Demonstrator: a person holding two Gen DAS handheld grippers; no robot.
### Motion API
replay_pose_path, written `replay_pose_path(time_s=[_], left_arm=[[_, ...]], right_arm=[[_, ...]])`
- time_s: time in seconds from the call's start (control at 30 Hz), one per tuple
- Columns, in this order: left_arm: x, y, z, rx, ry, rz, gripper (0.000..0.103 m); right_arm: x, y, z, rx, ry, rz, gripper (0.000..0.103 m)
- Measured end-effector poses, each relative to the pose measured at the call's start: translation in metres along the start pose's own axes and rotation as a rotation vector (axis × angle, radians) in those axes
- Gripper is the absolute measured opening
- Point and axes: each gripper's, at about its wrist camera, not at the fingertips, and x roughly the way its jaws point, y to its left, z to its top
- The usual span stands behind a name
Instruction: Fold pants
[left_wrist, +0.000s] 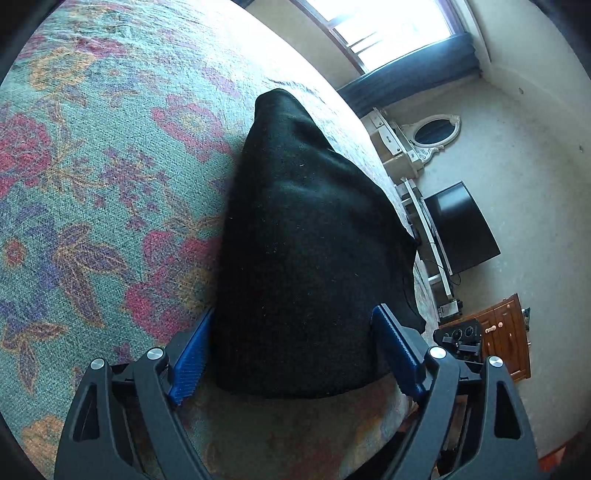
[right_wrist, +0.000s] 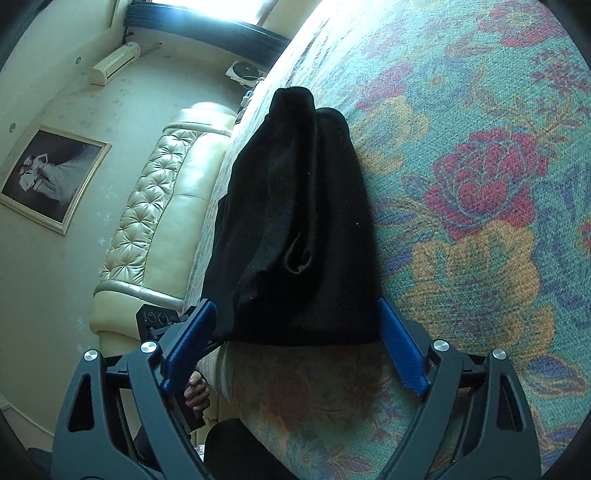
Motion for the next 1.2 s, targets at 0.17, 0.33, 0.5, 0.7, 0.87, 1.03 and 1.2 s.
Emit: replay_pose_path(time_s=[0.17, 0.33, 0.5, 0.7, 0.87, 1.03, 1.2], left_arm=[[0.003, -0.008, -0.003, 0.022, -0.005, 0.031, 0.082], [0.004, -0.011, -0.006, 0.033, -0.008, 0.052, 0.082], [0.009, -0.016, -0.007, 0.058, -0.007, 0.083, 0.082], [0.011, -0.014, -0.009, 0.102, -0.004, 0.1, 0.082], [0.009, -0.011, -0.01, 0.099, -0.008, 0.088, 0.083], [0.004, -0.005, -0.01, 0.09, -0.007, 0.074, 0.084], [0.003, -0.008, -0.011, 0.103, -0.012, 0.083, 0.085]], right_arm=[[0.016, 0.007, 0.001, -0.008, 0.018, -0.082, 0.07], [0.016, -0.01, 0.01, 0.063, 0.048, -0.038, 0.035], [0.016, -0.031, 0.011, 0.096, 0.051, 0.024, 0.029], [0.013, -0.034, 0.015, 0.114, 0.067, 0.072, 0.033], [-0.004, -0.051, 0.013, 0.156, 0.056, 0.115, 0.033], [-0.021, -0.062, 0.009, 0.199, 0.028, 0.14, 0.034], [-0.021, -0.062, 0.011, 0.244, -0.012, 0.166, 0.054]])
